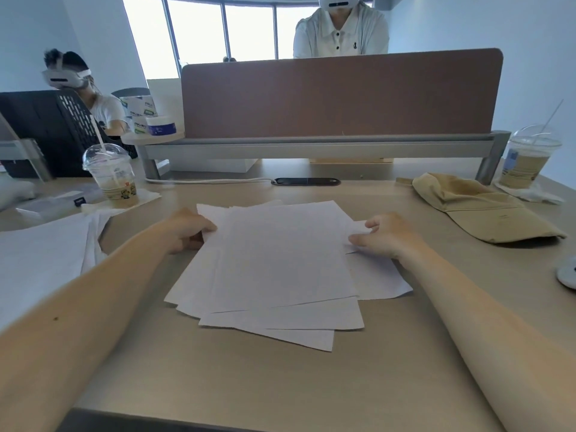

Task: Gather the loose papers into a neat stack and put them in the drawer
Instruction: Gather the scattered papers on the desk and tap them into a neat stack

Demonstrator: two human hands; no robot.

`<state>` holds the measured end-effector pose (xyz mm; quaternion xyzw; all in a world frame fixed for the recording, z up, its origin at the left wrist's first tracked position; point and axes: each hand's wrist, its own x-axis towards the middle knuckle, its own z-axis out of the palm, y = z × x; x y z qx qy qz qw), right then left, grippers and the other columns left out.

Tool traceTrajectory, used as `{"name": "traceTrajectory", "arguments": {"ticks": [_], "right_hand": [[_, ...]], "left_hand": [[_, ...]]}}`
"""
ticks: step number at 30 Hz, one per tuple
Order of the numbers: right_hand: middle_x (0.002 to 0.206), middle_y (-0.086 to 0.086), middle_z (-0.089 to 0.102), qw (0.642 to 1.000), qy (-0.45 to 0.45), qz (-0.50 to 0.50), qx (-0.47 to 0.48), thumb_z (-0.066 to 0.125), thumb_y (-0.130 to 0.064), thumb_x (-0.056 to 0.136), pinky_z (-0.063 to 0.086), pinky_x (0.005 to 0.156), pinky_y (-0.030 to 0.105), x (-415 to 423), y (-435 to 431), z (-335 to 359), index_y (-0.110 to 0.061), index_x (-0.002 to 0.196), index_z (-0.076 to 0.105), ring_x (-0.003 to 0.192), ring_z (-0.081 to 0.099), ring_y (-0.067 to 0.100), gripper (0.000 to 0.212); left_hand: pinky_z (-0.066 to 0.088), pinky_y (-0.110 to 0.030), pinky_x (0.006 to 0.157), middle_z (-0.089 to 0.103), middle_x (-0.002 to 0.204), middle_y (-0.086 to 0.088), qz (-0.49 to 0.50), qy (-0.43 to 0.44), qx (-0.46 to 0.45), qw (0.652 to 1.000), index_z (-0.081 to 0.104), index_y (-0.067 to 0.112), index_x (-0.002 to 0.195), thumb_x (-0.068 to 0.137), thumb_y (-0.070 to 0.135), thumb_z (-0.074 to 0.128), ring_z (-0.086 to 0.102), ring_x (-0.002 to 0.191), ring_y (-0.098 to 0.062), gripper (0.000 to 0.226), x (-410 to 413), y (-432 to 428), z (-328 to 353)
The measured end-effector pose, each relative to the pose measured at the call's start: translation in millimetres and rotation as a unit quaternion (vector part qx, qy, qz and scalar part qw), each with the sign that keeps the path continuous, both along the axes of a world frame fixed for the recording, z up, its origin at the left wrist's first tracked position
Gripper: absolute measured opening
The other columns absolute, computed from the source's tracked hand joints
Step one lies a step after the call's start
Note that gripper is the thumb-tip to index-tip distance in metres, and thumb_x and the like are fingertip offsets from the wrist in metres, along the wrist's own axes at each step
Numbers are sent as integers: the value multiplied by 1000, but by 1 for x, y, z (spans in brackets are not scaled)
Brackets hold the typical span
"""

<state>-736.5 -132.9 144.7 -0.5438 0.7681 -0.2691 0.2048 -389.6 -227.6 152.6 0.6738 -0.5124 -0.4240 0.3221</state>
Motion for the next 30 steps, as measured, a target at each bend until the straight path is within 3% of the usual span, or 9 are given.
{"name": "traceTrajectory", "arguments": {"ticks": [3, 7, 11, 13, 16, 20, 26, 28, 30], "right_hand": [[68, 3, 54, 1000, -3, -27, -1, 76, -37, 74, 33, 51, 28, 1, -4, 1, -12, 68, 56, 62, 50, 20, 33], [58, 4, 50, 999, -22, -28, 19, 79, -28, 72, 32, 49, 28, 3, -11, -1, -11, 57, 47, 55, 48, 21, 39], [66, 7, 60, 990, -132, -14, -39, 80, -21, 77, 41, 56, 26, 4, -13, -3, -13, 64, 51, 58, 55, 23, 33], [66, 9, 64, 972, -229, -4, -55, 79, -20, 79, 44, 46, 25, 5, -11, -1, -13, 70, 55, 48, 54, 19, 27], [80, 11, 72, 957, -290, 9, -25, 82, -16, 76, 47, 47, 24, 4, -10, 0, -11, 82, 67, 57, 56, 18, 17], [88, 13, 71, 945, -325, 34, 4, 84, -18, 73, 47, 49, 20, -1, -2, 2, -1, 100, 73, 59, 50, 13, 34], [94, 10, 70, 995, -90, -24, -21, 80, -39, 76, 54, 78, 39, -6, -1, 2, -6, 96, 73, 84, 64, 26, 39], [94, 12, 69, 997, -63, -35, 15, 79, -44, 76, 53, 74, 39, -3, -3, 3, -6, 96, 69, 81, 63, 26, 44], [83, 9, 66, 996, -64, -38, 53, 77, -48, 76, 47, 60, 32, 0, -1, 7, -7, 91, 65, 68, 57, 21, 46]], "left_hand": [[55, -34, 65, 69, 112, -13, -71, 19, 12, 997, 60, 8, 118, 93, -4, 56, 67, 87, -25, 28, -6, 9, 1], [53, -35, 70, 67, 107, -12, -102, 44, -23, 994, 59, 12, 118, 98, 0, 49, 63, 85, -27, 25, -26, 15, -4], [55, -44, 80, 74, 104, -13, -106, 71, -41, 991, 66, 9, 114, 89, 16, 69, 71, 93, -33, 26, -38, 21, -10], [58, -41, 82, 74, 105, -9, -162, 66, -38, 984, 65, 14, 114, 78, 6, 80, 71, 98, -28, 40, -45, 27, -9], [49, -25, 73, 67, 101, 3, -185, -31, -84, 979, 53, 21, 113, 79, 2, 78, 64, 96, -18, 45, -52, 31, -8], [45, -29, 73, 64, 102, -1, -149, -119, -108, 976, 47, 18, 120, 89, 14, 69, 60, 87, -17, 38, -39, 27, -6], [37, -27, 70, 53, 82, 3, -137, -178, -122, 967, 43, 16, 110, 97, 11, 57, 51, 74, -13, 20, -29, 31, -2], [37, -28, 72, 54, 89, 1, -132, -185, -123, 966, 42, 15, 113, 98, 11, 55, 50, 77, -15, 21, -29, 31, -3], [39, -28, 59, 56, 89, -4, -122, -183, -124, 968, 44, 14, 115, 98, 13, 55, 50, 69, -15, 21, -28, 30, -4]]}}
